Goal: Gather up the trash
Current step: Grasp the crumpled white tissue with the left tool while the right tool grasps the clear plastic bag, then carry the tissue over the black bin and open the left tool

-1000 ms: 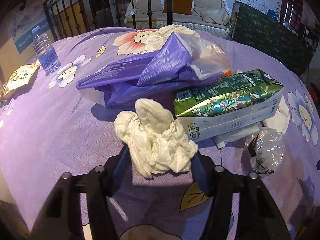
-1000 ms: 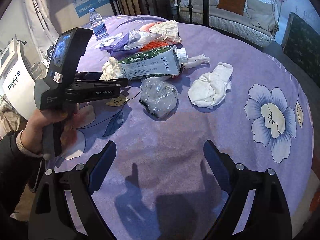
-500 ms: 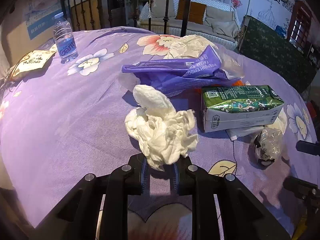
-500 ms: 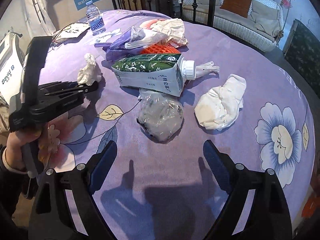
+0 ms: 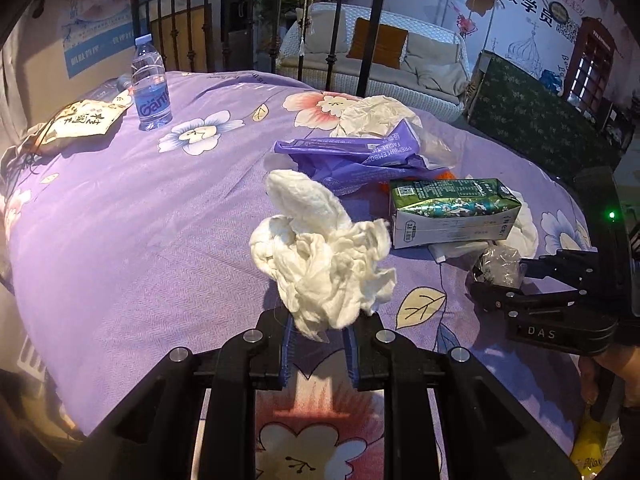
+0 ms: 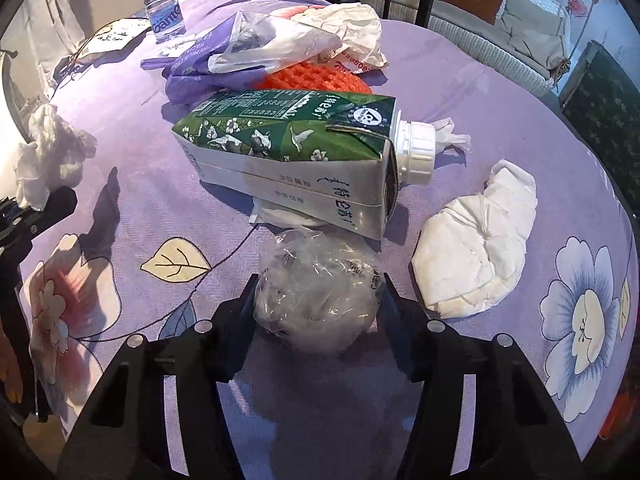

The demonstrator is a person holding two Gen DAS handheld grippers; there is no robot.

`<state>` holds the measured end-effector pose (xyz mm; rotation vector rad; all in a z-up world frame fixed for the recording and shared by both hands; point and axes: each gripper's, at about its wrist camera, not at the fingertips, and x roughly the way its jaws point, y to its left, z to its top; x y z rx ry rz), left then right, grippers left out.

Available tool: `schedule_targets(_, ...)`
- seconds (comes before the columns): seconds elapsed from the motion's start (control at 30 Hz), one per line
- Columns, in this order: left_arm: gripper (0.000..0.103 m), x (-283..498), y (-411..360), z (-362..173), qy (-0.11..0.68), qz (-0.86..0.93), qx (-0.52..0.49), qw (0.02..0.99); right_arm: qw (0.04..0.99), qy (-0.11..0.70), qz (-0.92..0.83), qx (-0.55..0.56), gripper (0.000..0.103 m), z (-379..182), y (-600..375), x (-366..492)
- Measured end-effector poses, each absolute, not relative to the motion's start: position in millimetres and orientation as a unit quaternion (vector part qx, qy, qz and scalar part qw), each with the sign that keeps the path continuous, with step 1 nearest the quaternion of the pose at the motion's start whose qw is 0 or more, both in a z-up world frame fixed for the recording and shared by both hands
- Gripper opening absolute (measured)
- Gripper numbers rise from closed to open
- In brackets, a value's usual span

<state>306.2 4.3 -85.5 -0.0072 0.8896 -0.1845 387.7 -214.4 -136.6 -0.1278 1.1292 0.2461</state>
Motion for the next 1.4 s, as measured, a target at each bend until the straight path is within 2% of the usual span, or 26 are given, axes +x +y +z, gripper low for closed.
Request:
schedule_targets(0.33,0.02,271,14,-64,0.41,-0.11,-0.024,0.905,0.841,0.527,0.124,-0.022,0.055,-113,-232,345)
schedule_targets(0.87,0.02,187,58,-29,0.363,-0.099,-0.04,0.926,0.89,0.41,0.197,-0.04,0.055,-28,-181,226)
schedule_targets(1.0,0.02,168,74,-28,0.357,-0.081,-0.045,0.93,0.898,0.383,0.21,-0.058,0.055,-21,-157,198)
schedule_targets(1.4,0.02,114,132,-46,0.37,-0.014,-0.062,0.927,0.884,0.386,0.262,0.039,0.055,-37,-112,159)
